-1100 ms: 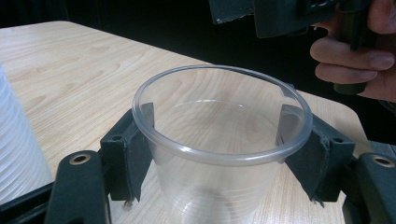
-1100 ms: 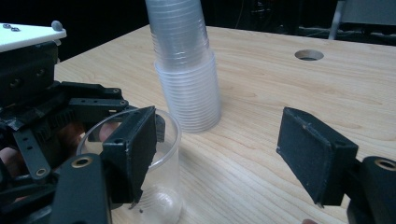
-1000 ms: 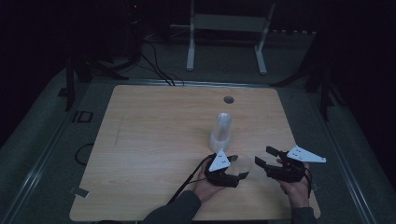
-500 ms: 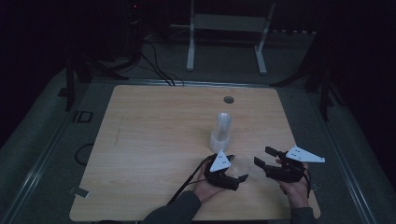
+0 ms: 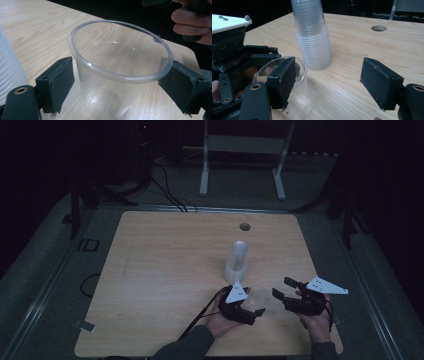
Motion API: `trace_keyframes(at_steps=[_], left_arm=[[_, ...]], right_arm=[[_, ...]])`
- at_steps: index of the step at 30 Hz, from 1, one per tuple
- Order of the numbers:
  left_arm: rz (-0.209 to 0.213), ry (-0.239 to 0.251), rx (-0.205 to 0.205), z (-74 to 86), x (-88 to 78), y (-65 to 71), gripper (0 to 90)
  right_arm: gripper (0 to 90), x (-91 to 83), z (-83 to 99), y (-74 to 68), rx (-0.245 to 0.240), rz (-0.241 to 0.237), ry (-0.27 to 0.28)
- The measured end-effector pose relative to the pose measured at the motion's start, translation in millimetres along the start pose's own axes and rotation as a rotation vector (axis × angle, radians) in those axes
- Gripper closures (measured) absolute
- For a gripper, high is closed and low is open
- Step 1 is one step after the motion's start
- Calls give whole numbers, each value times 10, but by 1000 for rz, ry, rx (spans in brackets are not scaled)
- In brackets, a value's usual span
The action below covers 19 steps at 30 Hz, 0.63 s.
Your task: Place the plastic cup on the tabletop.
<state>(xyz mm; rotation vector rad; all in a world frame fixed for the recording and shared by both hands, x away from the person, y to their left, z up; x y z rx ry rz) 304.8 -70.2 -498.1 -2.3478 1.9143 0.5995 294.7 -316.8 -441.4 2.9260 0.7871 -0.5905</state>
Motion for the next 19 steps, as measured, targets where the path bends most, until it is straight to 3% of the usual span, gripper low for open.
trace_keyframes(at_steps=[19], left_arm=[[-37, 23, -10, 57, -163, 16, 141]], right_arm=[[282, -17, -11, 9, 5, 5, 8]])
Point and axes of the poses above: each handheld gripper's, and its own axes: x roughly forward along the jaws, z roughly out of its underside, y roughly to its right, the point moved 1 cm from there along x, roughly forward along the jaws, and after that the axes turned 13 degrees about z, right-handed, at the moved point
